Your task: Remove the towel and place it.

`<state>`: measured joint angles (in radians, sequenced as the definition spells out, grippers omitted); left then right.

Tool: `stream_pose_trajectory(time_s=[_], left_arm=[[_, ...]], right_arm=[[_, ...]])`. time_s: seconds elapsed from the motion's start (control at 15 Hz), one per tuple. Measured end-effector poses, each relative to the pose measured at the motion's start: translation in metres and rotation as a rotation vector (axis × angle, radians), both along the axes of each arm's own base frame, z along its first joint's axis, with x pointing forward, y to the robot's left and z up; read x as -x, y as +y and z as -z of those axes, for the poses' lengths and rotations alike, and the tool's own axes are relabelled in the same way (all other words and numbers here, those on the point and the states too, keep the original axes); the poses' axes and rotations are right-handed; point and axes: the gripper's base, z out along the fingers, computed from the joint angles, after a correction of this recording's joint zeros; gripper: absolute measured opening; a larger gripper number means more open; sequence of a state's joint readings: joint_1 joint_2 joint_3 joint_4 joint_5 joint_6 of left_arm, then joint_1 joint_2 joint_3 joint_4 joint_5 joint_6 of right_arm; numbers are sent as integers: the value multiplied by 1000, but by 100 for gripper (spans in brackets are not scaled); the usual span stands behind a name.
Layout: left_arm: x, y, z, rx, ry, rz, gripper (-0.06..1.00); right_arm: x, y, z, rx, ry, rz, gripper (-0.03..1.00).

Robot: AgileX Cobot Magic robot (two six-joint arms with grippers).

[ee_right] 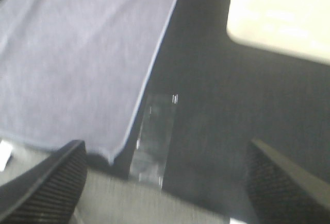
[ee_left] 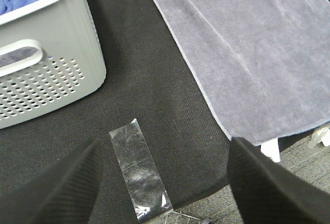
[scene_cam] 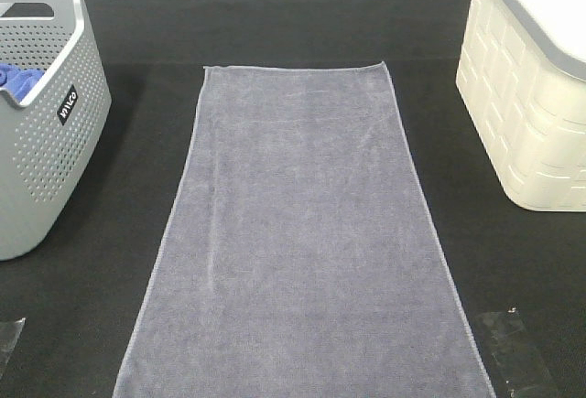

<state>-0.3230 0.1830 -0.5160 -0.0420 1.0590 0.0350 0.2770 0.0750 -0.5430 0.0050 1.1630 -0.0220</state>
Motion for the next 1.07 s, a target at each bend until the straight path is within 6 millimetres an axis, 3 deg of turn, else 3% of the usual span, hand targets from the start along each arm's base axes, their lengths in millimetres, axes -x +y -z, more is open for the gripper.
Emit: stream_pose_trajectory(time_s=[1.07], left_arm=[[0,-2,1,0,-3,23,66]], right_arm=[[-7,2,4,-15,-62,-5,78]])
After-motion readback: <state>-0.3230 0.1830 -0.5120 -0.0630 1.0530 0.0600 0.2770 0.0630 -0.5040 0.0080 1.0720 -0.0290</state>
